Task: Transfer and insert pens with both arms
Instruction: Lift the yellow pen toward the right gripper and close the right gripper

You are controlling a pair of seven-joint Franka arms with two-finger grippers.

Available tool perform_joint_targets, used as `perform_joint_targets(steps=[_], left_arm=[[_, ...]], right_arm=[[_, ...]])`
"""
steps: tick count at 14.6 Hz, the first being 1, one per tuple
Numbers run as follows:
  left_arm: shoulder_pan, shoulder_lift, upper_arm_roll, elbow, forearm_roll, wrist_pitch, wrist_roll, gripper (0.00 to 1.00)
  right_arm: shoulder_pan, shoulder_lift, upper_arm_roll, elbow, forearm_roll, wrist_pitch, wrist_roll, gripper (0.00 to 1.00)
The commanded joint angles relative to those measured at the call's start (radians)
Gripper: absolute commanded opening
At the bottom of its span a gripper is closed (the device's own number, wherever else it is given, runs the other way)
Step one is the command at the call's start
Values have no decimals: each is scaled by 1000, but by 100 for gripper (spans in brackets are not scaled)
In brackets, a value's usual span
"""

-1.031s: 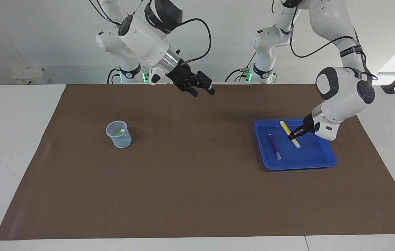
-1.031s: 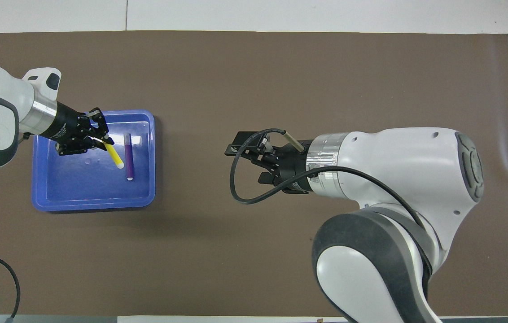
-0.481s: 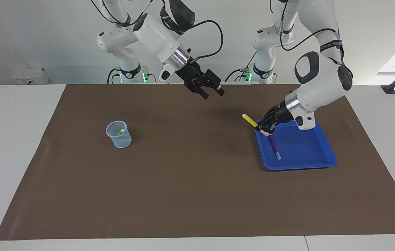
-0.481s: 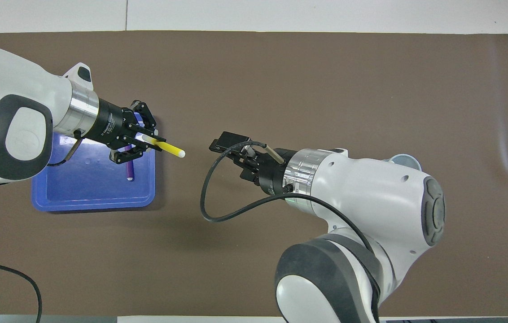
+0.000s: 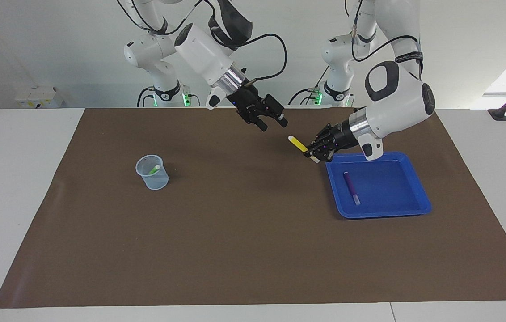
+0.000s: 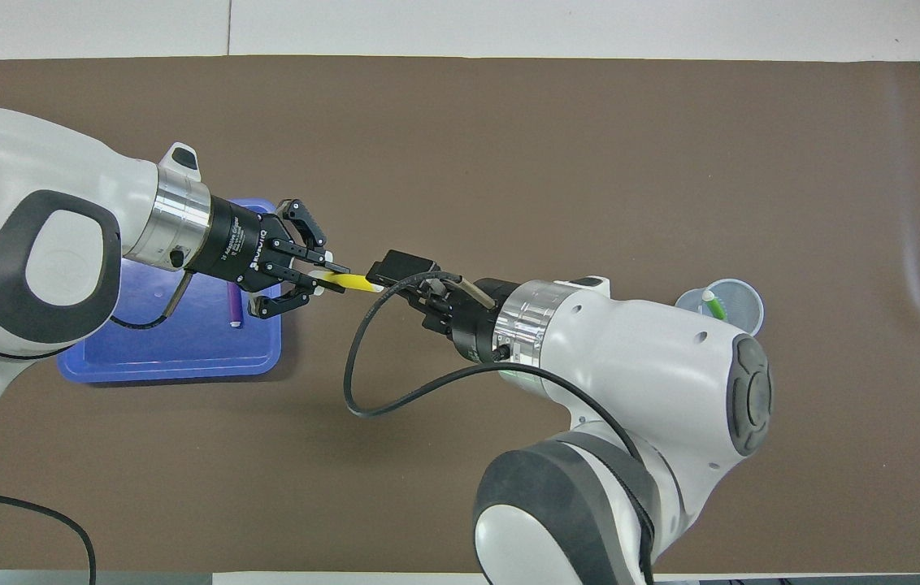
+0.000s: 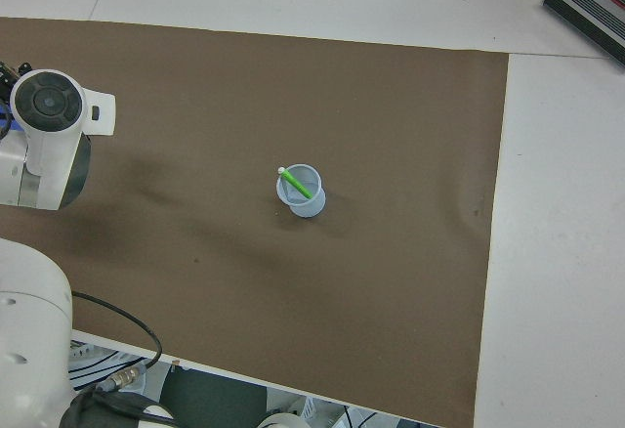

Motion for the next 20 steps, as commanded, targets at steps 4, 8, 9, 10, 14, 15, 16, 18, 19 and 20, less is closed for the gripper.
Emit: perform_joint_targets(steps=[4,8,9,10,14,15,16,18,19,20], left_arm=[[-15,-47,5,-37,-31,-3,-69,0],[-29,-48,4,-39,-31,0,-85,0],[-29,-48,4,-39,-31,2,-89,0],[-31,-48,4,-39,-31,2,-91,0],[-31,-50,4,-41,-31,2,-91,0],[-31,-50,4,-42,-31,3,-91,0],[-31,-50,4,-44,-31,3,-91,0],[-32,-50,4,-44,-31,3,-91,0],[-37,-50,4,-44,-31,5,-91,0],[-37,-50,4,-44,-31,5,-91,0]], right_arm=[[3,4,-1,-16,33,27,-134,84],[3,13,-2,-13,33,32,-139,75],[3,13,-1,-13,33,33,-139,69],[3,18,-1,-10,32,33,-140,66],[10,22,-1,-9,32,33,-143,61],[10,22,-1,-9,32,33,-149,60],[13,22,-1,-7,32,33,-151,59],[13,21,-1,-7,32,33,-152,56],[13,22,-1,-7,32,33,-152,56],[13,22,-1,-7,32,33,-156,55]])
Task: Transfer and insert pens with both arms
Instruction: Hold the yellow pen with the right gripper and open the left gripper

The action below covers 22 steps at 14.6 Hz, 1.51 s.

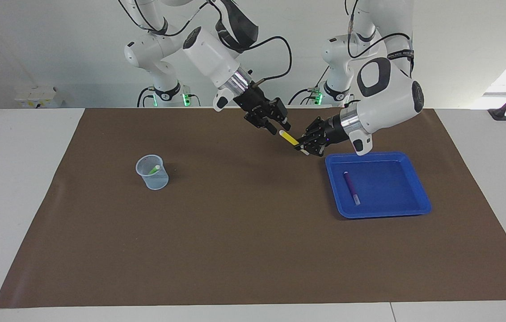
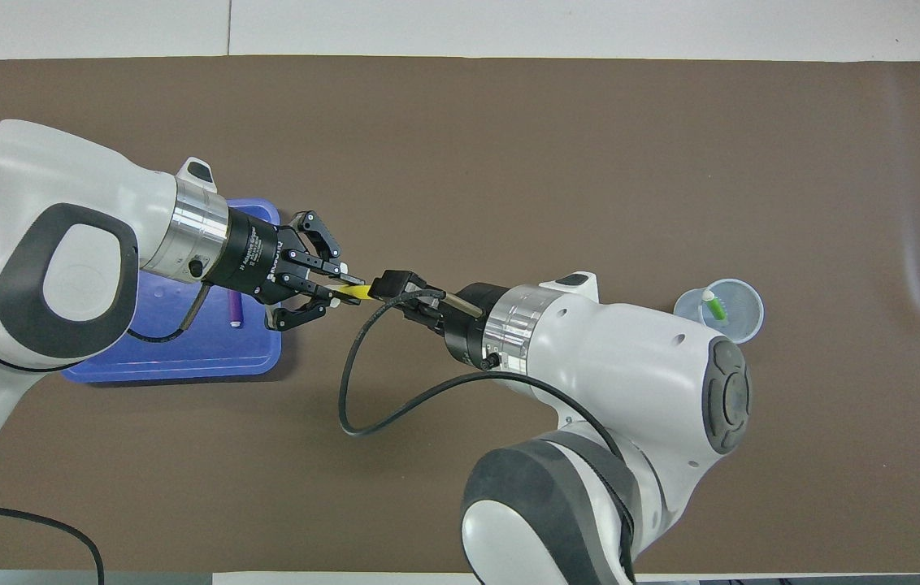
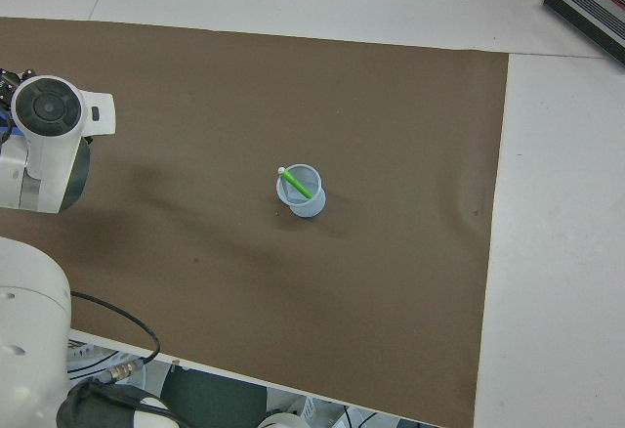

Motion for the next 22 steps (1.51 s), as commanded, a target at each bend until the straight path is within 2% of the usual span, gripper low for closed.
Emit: perform_joint_targets(steps=[1,4,6,18,19,22], left_arm=[[-10,-31,7,-30,-19,8,-11,0],[-10,-31,7,-30,-19,9,-12,0],[-10,-31,7,-30,-19,9,-12,0],[-7,-31,7,-29,-20,11,-12,0],[-7,-31,7,-29,-20,11,-12,0],[-9,-31,7,-30,-20,12,-12,0]], right_arm=[[5,3,-1,0,31,17,-52,54],[5,2,-1,0,31,15,-76,49],[4,2,-1,0,31,15,-76,40],[4,9,-1,0,31,15,-73,39],[4,9,-1,0,31,17,-75,35],[1,11,-1,0,31,15,-75,34]])
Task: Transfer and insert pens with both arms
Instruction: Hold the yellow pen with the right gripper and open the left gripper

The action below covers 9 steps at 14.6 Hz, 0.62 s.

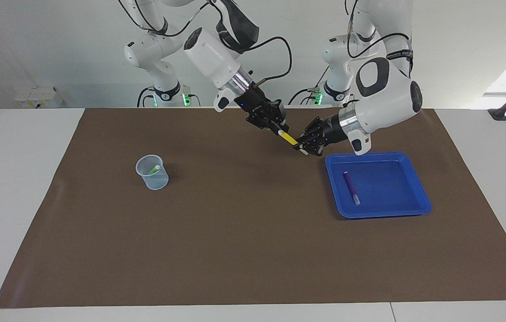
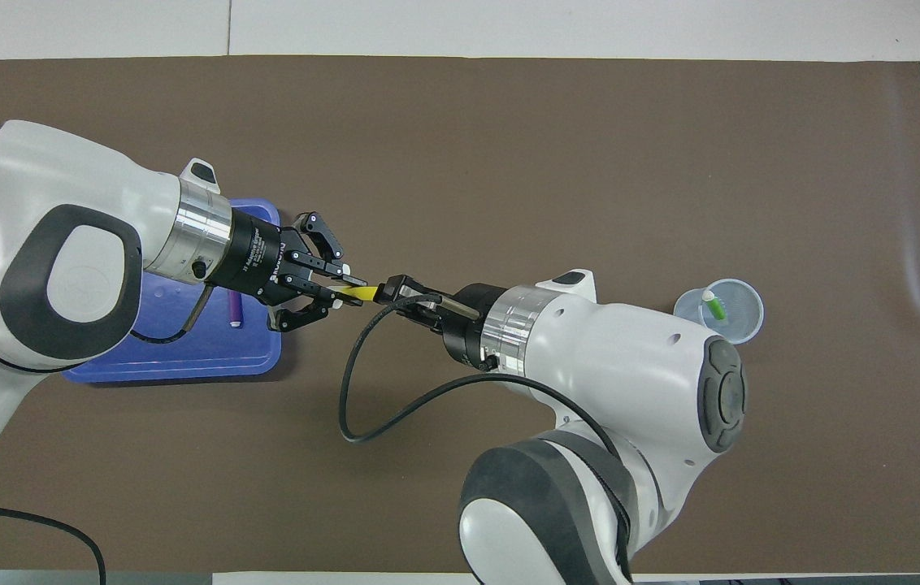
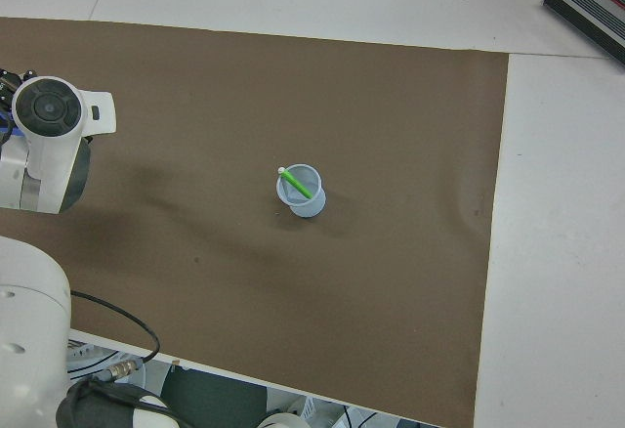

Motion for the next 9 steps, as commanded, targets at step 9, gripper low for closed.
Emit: perform_joint_targets(steps=[9], left_arm=[[-5,-31,7,-28,-20,14,-8,0]], right_arm=[[-7,7,0,1,31,14,-35,0]])
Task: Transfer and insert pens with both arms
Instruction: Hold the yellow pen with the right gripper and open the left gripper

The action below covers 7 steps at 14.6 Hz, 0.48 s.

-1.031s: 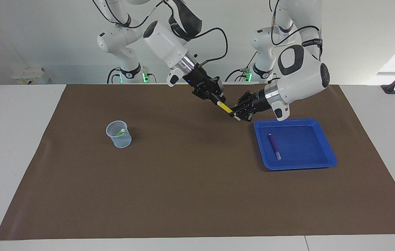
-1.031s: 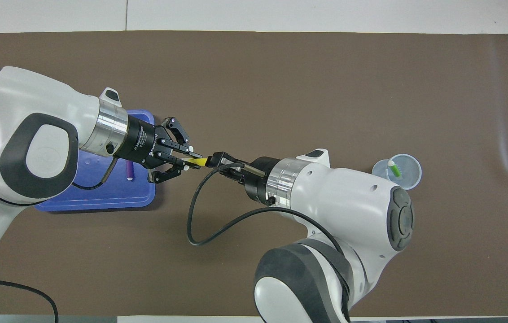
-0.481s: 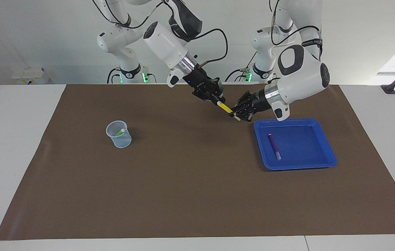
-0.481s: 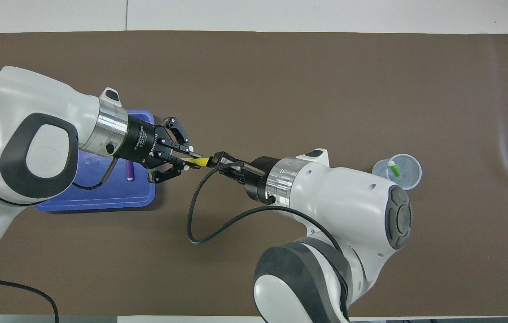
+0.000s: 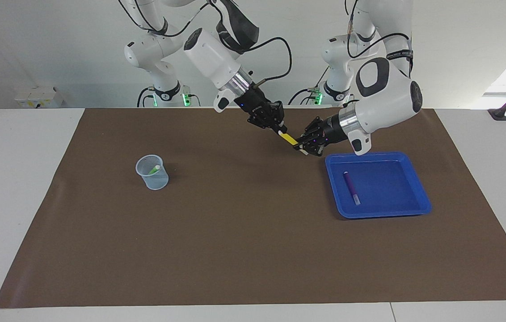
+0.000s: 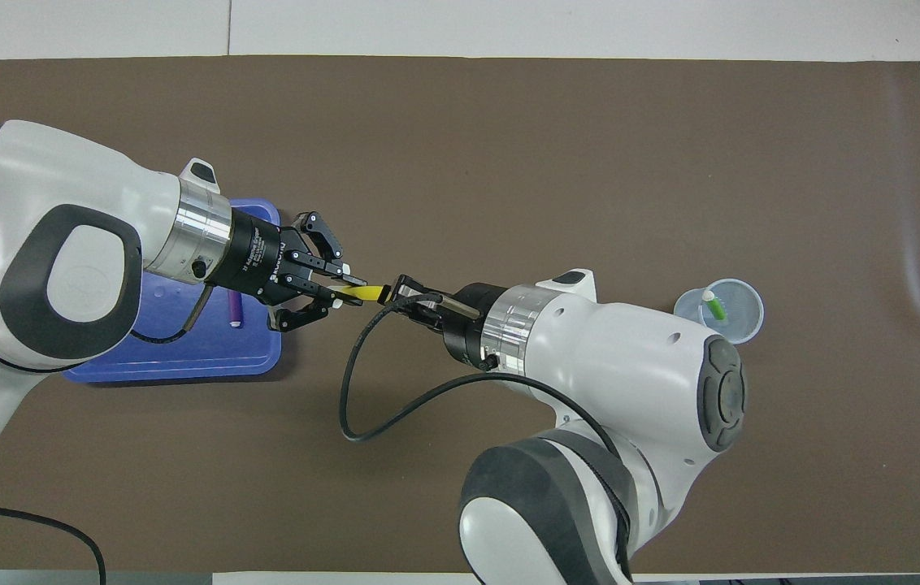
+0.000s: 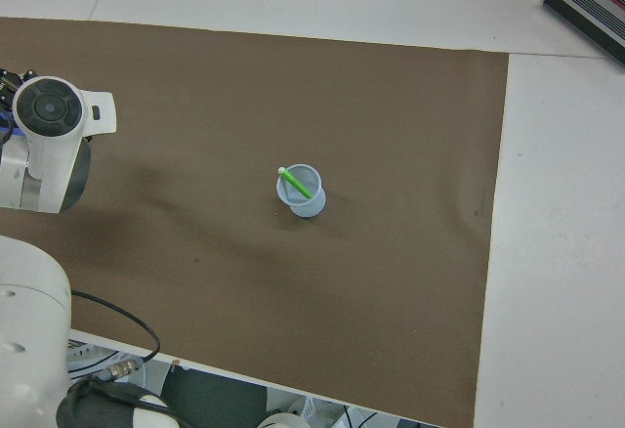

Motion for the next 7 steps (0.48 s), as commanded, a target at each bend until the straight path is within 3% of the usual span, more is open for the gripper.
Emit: perform_joint_targets(steps=[1,2,5,7], left_arm=[[-6,-28,6,-25,-18,16,1,0],[-6,-29,6,-25,-20,21,-2,99],[-6,-32,6,-27,-20,22,-2,100],[-6,-34,6,-27,-20,21,-2,100]], right_arm=[[-8,6,0,3,31,13,-36,0],[-10,6,0,4,31,12,-36,0],[-22,3,-1,4,29,-7,-68,0],[-74,-12,-9,7,9,-97,-131,0]])
